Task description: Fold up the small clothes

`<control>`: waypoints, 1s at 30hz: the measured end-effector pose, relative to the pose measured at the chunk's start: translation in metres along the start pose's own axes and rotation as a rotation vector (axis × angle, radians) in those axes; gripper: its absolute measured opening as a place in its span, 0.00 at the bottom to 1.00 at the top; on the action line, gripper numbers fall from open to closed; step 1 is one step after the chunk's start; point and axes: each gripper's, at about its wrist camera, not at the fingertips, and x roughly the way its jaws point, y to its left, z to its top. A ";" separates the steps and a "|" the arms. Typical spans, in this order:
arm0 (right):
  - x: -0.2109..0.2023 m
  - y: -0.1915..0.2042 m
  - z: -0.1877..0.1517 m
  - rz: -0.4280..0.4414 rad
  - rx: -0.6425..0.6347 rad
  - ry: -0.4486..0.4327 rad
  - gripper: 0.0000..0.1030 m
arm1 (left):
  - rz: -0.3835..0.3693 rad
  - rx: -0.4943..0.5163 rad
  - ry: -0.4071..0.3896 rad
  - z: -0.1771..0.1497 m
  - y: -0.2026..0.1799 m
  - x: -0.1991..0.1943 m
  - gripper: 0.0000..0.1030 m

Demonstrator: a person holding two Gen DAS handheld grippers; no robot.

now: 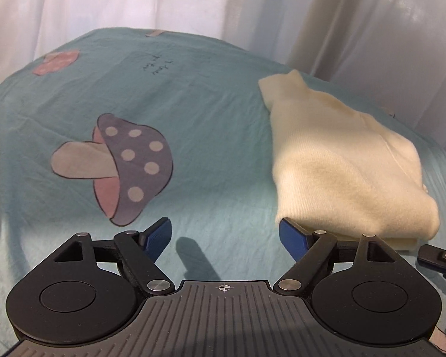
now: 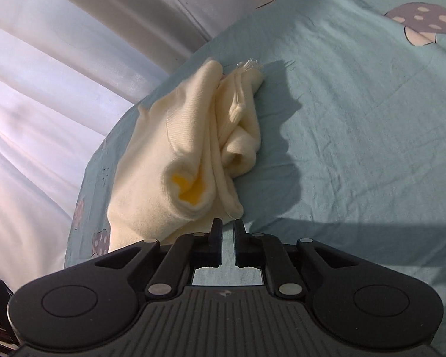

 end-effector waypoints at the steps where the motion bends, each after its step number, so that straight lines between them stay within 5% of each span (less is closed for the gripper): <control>1: -0.006 0.006 0.002 -0.014 -0.031 -0.024 0.09 | 0.022 0.007 -0.027 0.003 0.000 -0.006 0.81; 5: -0.016 0.043 0.016 0.007 -0.185 -0.095 0.10 | -0.049 0.029 -0.100 0.031 -0.011 -0.019 0.85; 8: 0.004 0.076 0.025 -0.006 -0.309 -0.095 0.10 | -0.118 0.062 -0.071 0.049 -0.032 -0.003 0.85; 13: 0.053 0.092 0.019 -0.139 -0.461 -0.005 0.10 | -0.082 0.176 0.030 0.048 -0.055 0.040 0.80; 16: 0.059 0.077 0.009 -0.151 -0.483 0.033 0.07 | -0.094 0.144 0.090 0.034 -0.045 0.052 0.83; 30: 0.036 0.072 0.002 -0.207 -0.511 0.064 0.03 | -0.125 0.147 0.107 0.021 -0.015 0.020 0.83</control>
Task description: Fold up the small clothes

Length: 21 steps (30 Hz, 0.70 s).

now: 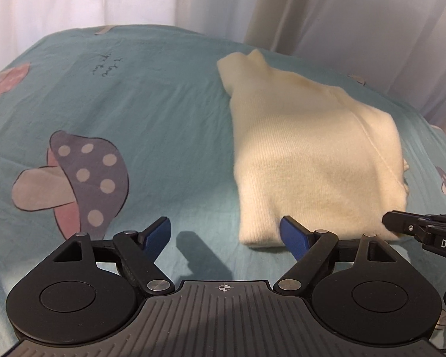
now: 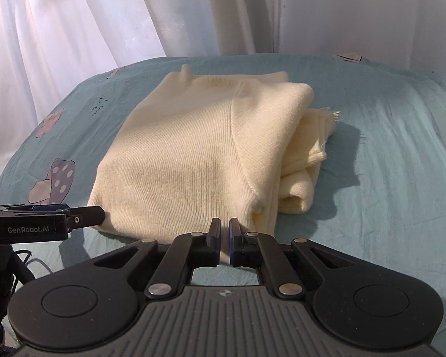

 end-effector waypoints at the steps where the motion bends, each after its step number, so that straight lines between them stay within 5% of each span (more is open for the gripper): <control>1: -0.003 0.001 0.002 -0.001 0.001 0.002 0.03 | 0.011 0.004 -0.016 0.003 0.000 -0.005 0.81; 8: -0.010 0.022 0.037 -0.019 -0.070 -0.091 0.18 | -0.014 0.005 -0.117 0.040 -0.012 -0.013 0.81; 13: 0.026 0.022 0.048 -0.090 -0.108 -0.041 0.18 | 0.008 0.061 -0.038 0.050 -0.027 0.028 0.83; 21: 0.026 0.016 0.034 -0.085 -0.178 -0.093 0.15 | -0.019 0.051 -0.035 0.043 -0.016 0.037 0.89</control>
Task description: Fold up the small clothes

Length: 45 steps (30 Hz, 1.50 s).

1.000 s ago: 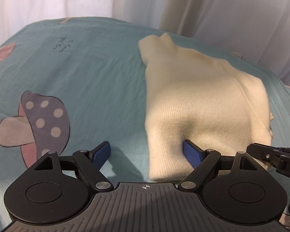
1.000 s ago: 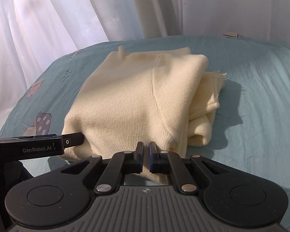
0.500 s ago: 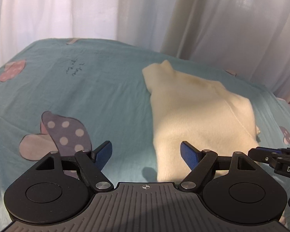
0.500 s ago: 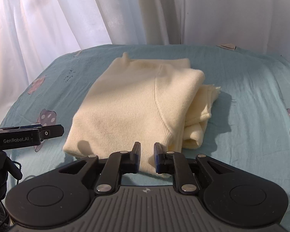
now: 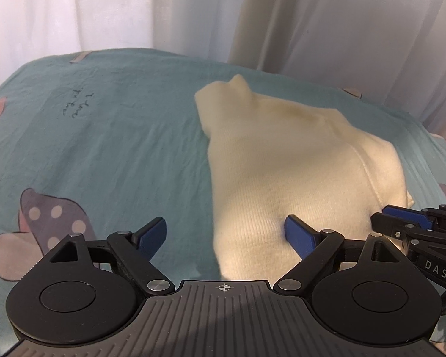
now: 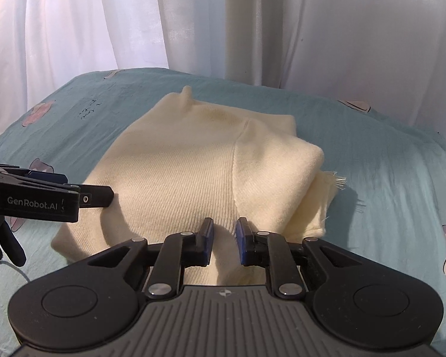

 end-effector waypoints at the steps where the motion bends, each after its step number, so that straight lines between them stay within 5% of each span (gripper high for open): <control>1: 0.000 0.001 0.000 -0.003 -0.004 0.000 0.15 | -0.004 0.003 -0.001 -0.001 0.001 0.000 0.89; 6: -0.005 0.002 -0.006 -0.008 -0.008 -0.005 0.15 | 0.012 0.049 0.066 -0.019 0.003 0.005 0.90; 13: -0.035 0.007 -0.027 -0.038 -0.037 0.059 0.16 | 0.064 0.170 0.040 -0.047 -0.006 -0.030 0.90; 15: -0.039 0.003 -0.035 -0.072 0.011 0.147 0.53 | 0.080 0.164 0.084 -0.054 -0.004 -0.034 0.88; 19: -0.053 -0.011 -0.056 -0.034 0.152 0.240 0.68 | 0.119 0.103 0.096 -0.063 0.002 -0.046 0.94; 21: -0.059 -0.012 -0.061 -0.028 0.205 0.259 0.87 | 0.143 0.083 0.094 -0.061 0.002 -0.049 0.94; 23: -0.062 -0.009 -0.059 -0.015 0.226 0.267 0.95 | 0.159 0.077 0.102 -0.056 0.000 -0.049 0.95; 30: -0.062 0.008 -0.029 -0.078 0.207 0.291 0.96 | 0.103 0.027 0.109 -0.040 -0.004 -0.054 1.00; 35: -0.064 0.013 -0.015 -0.063 0.231 0.248 0.96 | 0.146 0.087 0.143 -0.033 -0.011 -0.051 1.00; 45: -0.055 0.021 -0.005 -0.137 0.226 0.302 0.96 | 0.161 0.112 0.154 -0.030 -0.015 -0.052 1.00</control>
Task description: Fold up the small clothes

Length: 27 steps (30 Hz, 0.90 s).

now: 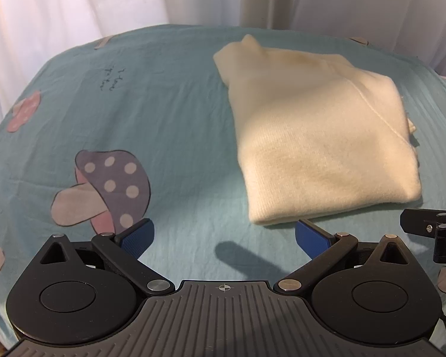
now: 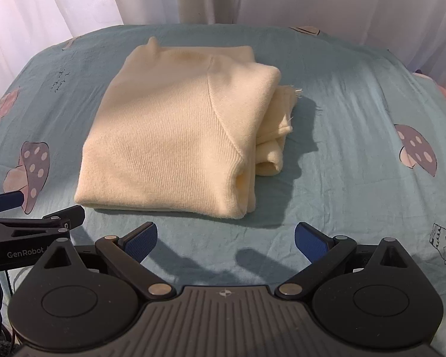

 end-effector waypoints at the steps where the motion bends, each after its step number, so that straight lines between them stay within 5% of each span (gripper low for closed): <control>1: 0.000 0.000 0.000 0.000 0.002 0.001 0.96 | 0.007 0.004 0.000 0.000 -0.001 0.000 1.00; 27: 0.001 -0.004 0.003 -0.028 0.014 0.018 0.96 | 0.024 0.014 0.028 0.001 -0.005 0.000 1.00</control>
